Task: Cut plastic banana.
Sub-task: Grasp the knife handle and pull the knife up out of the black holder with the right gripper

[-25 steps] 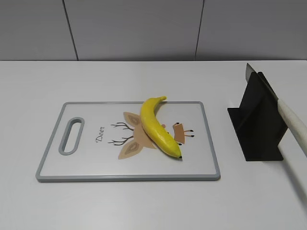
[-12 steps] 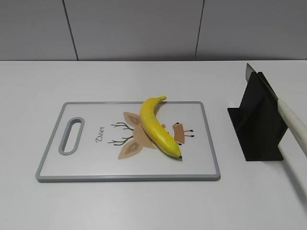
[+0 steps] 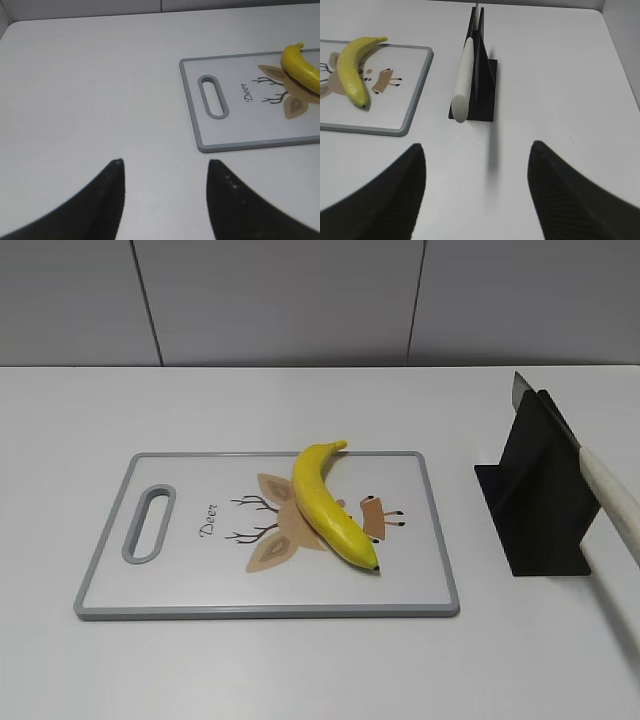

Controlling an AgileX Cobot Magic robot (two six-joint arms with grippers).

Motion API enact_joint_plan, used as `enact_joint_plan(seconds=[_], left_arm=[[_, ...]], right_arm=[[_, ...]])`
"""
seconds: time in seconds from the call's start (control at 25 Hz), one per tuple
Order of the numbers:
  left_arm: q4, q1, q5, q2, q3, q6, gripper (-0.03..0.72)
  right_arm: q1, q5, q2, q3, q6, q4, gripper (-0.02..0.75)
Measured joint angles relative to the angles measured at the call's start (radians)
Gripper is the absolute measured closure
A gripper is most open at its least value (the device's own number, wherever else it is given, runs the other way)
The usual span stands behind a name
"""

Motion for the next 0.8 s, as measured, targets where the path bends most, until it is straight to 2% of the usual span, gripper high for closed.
enact_joint_plan(seconds=[0.56,0.8], left_arm=[[0.001,0.0,0.0,0.0,0.0,0.0,0.168],[0.001,0.0,0.0,0.0,0.0,0.0,0.168]], right_arm=[[0.0,-0.006,0.004,-0.005,0.018,-0.01,0.238],[0.0,0.034,0.201,-0.092,0.019,-0.013,0.238]])
